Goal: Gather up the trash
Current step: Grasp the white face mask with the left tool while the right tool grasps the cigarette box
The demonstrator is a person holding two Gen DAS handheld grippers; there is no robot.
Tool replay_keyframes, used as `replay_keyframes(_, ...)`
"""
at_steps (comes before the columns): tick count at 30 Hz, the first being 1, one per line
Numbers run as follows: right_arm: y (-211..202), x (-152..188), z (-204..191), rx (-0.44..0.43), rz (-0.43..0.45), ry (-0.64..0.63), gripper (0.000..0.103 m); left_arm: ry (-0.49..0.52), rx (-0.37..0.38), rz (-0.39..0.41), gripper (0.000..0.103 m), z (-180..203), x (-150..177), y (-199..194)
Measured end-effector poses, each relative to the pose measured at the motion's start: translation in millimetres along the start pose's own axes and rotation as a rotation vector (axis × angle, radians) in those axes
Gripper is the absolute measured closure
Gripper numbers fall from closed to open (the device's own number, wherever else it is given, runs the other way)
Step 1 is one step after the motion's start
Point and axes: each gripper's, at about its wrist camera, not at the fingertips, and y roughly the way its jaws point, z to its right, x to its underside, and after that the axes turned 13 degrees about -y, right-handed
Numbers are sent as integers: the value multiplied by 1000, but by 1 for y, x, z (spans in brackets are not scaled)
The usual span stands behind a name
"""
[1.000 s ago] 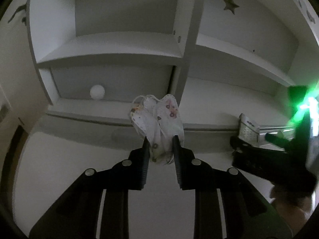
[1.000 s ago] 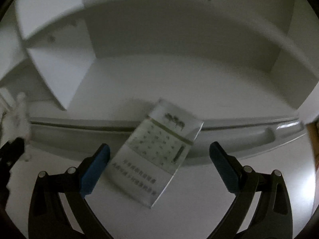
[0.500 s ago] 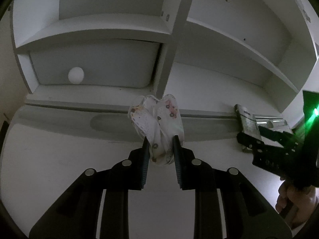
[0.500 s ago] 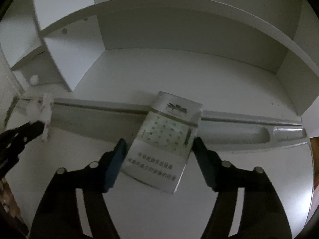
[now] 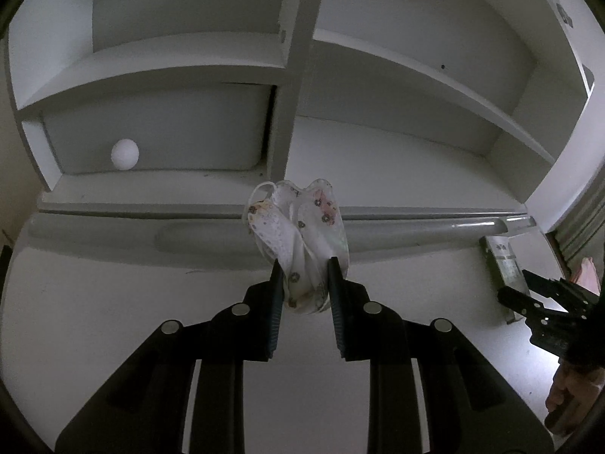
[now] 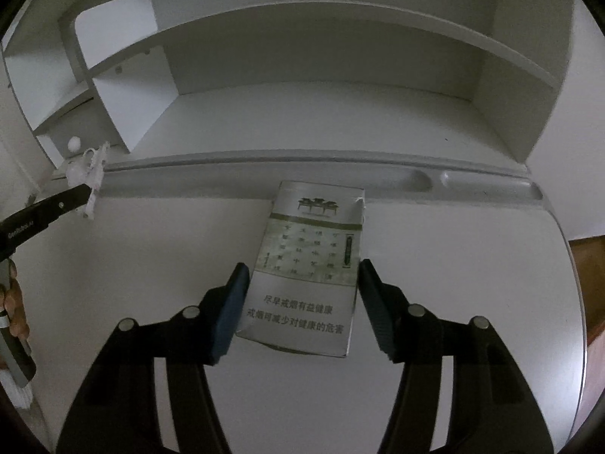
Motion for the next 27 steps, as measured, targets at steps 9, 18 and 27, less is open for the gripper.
replay_keyframes(9, 6, 1, 1, 9, -10, 9, 44, 1, -3, -12, 81, 4, -5, 10)
replay_keyframes(18, 22, -15, -12, 50, -1, -10, 47, -5, -11, -11, 81, 7, -3, 14)
replay_keyframes(27, 9, -16, -9, 9, 31, 3, 47, -9, -14, -10, 81, 10, 2, 15)
